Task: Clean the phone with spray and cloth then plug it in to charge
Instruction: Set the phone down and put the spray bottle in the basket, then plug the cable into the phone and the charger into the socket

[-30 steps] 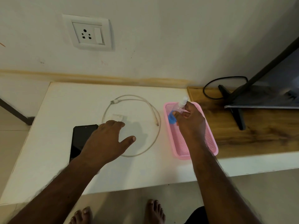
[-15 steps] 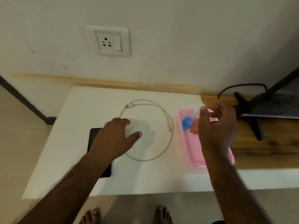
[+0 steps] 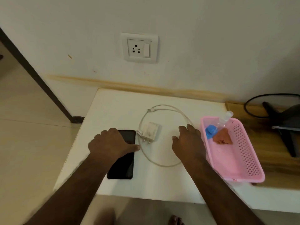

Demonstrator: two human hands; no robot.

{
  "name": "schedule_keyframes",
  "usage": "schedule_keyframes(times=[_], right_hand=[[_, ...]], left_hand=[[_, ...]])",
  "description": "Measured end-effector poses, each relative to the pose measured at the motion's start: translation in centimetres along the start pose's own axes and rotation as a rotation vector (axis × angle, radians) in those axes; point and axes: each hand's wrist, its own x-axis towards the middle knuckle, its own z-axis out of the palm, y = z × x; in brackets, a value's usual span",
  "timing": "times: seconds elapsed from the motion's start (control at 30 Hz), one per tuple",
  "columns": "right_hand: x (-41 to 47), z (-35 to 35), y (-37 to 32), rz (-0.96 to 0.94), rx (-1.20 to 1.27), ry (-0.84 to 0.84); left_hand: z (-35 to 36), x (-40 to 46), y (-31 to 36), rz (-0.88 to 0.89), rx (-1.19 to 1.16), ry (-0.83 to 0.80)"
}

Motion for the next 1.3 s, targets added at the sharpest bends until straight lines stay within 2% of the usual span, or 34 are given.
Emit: schedule_keyframes(times=[0.4, 0.73, 0.8, 0.9, 1.0, 1.03, 1.1, 1.3], right_hand=[[1.5, 1.3, 1.5, -0.027, -0.272, -0.039], [1.5, 1.7, 1.9, -0.015, -0.227, 0.035], [1.5, 1.6, 1.7, 0.013, -0.137, 0.040], [1.3, 1.3, 1.6, 0.100, 0.145, 0.099], [1.6, 0.7, 1.1, 0.036, 0.281, 0.264], [1.7, 0.1, 0.7, 0.029, 0.422, 0.339], [1.7, -1.4, -0.4, 0.017, 0.781, 0.382], [0.9, -6.0, -3.2, -0.051, 1.553, 0.113]], left_hand=[[2.6, -1.1, 0.7, 0.047, 0.118, -0.014], [2.0, -0.3, 0.8, 0.039, 0.043, 0.012], [1.6, 0.0, 0.6, 0.016, 0.011, 0.031], [0.9, 0.5, 0.3, -0.016, -0.082, 0.082], [-0.3, 0.7, 0.1, -0.061, -0.194, 0.165], [-0.8, 0.8, 0.1, -0.077, -0.237, 0.191], [-2.2, 1.2, -0.3, -0.094, -0.338, 0.239], [-5.0, 1.4, -1.5, -0.095, -0.535, 0.374]])
